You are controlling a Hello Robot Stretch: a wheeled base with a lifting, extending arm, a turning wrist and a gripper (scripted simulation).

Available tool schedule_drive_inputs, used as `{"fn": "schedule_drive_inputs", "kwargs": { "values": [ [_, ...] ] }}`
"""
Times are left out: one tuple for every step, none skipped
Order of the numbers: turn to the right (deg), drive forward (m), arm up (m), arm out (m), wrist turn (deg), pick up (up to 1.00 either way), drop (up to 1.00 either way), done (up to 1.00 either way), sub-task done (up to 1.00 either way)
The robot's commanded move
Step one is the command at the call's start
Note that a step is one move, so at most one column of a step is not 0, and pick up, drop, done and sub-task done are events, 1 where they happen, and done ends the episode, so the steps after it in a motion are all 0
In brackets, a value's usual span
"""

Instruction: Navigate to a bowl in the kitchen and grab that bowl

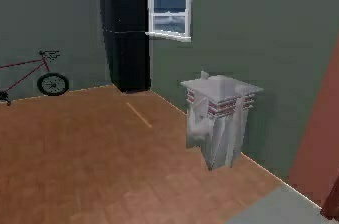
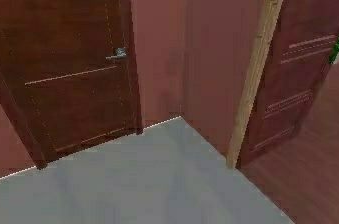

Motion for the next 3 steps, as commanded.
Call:
{"fn": "schedule_drive_inputs", "kwargs": {
  "values": [
    [-45.0, 0.00, 0.00, 0.00, 0.0, 0.00, 0.00, 0.00, 0.00],
    [-45.0, 0.00, 0.00, 0.00, 0.0, 0.00, 0.00, 0.00, 0.00],
    [-9.0, 0.00, 0.00, 0.00, 0.0, 0.00, 0.00, 0.00, 0.00]
  ]
}}
